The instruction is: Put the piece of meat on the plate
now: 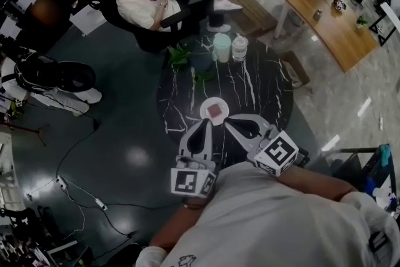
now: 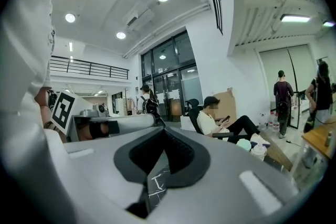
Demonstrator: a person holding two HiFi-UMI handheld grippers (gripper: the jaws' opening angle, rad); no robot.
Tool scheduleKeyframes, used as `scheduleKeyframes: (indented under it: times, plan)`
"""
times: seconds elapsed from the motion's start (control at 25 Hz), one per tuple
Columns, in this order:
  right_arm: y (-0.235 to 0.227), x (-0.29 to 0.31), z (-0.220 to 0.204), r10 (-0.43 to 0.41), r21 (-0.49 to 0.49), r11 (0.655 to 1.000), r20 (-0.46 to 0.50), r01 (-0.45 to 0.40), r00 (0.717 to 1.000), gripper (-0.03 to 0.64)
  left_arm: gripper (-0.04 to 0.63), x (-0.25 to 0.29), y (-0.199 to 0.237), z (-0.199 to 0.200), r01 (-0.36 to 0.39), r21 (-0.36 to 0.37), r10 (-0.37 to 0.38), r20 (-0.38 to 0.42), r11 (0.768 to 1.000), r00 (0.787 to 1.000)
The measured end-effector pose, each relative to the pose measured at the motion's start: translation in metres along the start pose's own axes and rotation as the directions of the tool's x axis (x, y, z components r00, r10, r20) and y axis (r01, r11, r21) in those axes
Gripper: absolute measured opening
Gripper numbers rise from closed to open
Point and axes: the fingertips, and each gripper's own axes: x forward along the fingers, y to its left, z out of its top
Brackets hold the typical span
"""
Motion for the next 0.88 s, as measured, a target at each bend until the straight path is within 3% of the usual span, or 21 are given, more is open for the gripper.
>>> scheduleKeyframes:
  times: [0.16, 0.68, 0.88]
  plan:
    - [0.006, -0.027, 0.007, 0.033, -0.029, 0.999, 0.027, -0.033, 0.999, 0.002, 0.006, -0.003, -0.035, 0.0, -0.008, 0.024, 0.008, 0.012, 1.0, 1.0]
    - [0.037, -0.158, -0.022, 0.15, -0.007, 0.989, 0.002, -0.15, 0.989, 0.002, 0.006, -0.042, -0.167, -0.051, -0.047, -0.033, 0.046, -0.016, 0.998, 0.999]
    - [0.051, -0.205, -0.033, 0.155, -0.01, 0.988, -0.001, -0.155, 0.988, 0.002, 0.006, -0.066, -0.212, -0.064, -0.069, -0.042, 0.068, -0.025, 0.997, 0.997]
